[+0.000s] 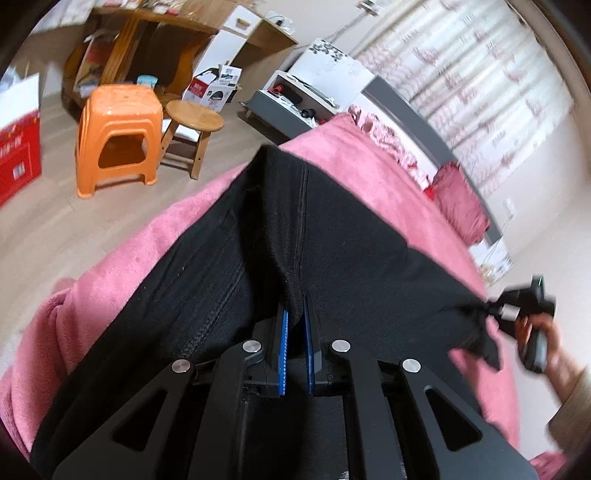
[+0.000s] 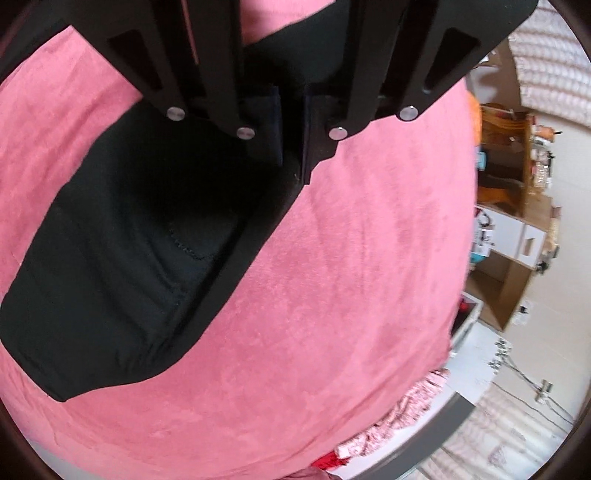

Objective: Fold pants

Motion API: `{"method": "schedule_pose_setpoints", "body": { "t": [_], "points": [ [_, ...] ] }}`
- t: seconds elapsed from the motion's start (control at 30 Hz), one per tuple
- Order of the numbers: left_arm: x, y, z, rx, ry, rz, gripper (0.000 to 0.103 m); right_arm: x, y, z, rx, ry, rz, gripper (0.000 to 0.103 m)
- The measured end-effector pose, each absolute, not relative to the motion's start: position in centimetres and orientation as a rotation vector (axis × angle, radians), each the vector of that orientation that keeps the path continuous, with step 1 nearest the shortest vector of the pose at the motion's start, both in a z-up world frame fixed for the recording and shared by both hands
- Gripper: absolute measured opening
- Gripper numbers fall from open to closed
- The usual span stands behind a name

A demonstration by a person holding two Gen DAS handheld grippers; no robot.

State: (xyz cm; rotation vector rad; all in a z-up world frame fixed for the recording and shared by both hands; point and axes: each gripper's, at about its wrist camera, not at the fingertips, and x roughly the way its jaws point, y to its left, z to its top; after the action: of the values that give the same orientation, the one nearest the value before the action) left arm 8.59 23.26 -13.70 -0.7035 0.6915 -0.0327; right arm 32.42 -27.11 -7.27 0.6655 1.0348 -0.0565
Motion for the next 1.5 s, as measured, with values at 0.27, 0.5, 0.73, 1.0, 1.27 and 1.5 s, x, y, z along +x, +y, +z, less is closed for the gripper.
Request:
{"method": "schedule_pose_setpoints", "body": {
  "t": [0.27,0.5,0.73,1.0,1.27,1.5],
  "points": [
    [7.9,26.7,-8.9,-0.823,0.553,-0.031,0.006,27.0,-28.2,-3.3,0.705,0.956,0.040,0.008],
    [6.6,29.3,-6.2,-0.848,0.494,-0.016,0.006,19.3,-28.4,-0.9,0.696,0.890,0.116,0.008],
    [4.9,28.8,-7.1,-0.842,0.593,-0.069,0.006,12.6,-28.9,-2.2,0.698,0.853,0.125,0.008],
    [5.6,26.3,-10.9,-0.910,0.762,-0.088,0.053,12.1,-29.5,-6.4,0.795,0.868,0.073,0.008],
    [9.5,25.6,-13.0,-0.851,0.864,-0.013,0.044,12.1,-30.0,-6.8,0.796,0.872,0.064,0.008],
    [9.8,27.5,-10.7,-0.893,0.850,-0.035,0.008,12.2,-30.1,-5.2,0.773,0.851,0.076,0.008]
  ]
}}
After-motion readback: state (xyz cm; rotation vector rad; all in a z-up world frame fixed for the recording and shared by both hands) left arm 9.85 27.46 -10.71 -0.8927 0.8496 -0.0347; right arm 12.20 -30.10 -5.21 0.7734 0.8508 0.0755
